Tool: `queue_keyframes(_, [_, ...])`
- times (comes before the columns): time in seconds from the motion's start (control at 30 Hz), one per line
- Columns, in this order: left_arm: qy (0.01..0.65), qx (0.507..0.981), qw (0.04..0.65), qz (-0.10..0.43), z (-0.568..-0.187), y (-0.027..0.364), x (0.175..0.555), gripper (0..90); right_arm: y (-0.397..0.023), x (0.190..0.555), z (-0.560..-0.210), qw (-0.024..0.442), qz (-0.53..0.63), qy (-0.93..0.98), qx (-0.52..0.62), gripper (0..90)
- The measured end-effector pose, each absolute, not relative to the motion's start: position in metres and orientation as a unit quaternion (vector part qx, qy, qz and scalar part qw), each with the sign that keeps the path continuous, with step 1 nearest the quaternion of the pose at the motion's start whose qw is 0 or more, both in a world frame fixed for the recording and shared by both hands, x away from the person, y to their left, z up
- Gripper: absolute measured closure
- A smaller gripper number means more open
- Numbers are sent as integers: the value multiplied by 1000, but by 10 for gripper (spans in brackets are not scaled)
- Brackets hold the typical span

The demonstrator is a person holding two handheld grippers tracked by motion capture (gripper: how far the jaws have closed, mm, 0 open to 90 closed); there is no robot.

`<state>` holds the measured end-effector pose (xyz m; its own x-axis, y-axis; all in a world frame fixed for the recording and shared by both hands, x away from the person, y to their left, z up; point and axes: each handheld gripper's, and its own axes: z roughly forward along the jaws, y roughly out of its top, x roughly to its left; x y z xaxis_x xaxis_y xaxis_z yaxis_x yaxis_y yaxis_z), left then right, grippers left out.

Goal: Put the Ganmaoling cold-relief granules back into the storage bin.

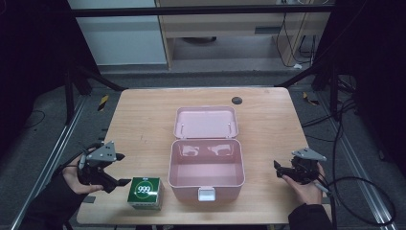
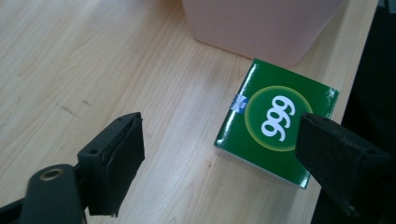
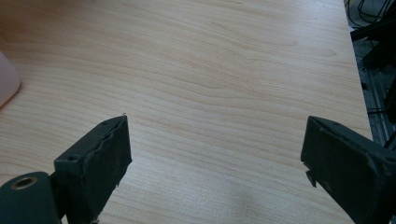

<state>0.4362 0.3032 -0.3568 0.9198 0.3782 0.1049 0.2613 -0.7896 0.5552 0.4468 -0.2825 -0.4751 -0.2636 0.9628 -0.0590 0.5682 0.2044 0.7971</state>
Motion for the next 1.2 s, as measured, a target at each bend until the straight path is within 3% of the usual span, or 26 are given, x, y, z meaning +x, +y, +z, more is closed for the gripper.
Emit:
queue_keyframes(0.77, [87,972,215,51,-379,265,432,63,-282,448,-476,284,328,724,536,77])
queue_keyframes(1.2, [52,981,186,28,-395,246,435,63,-283,449,-477,279,324,727,537,75])
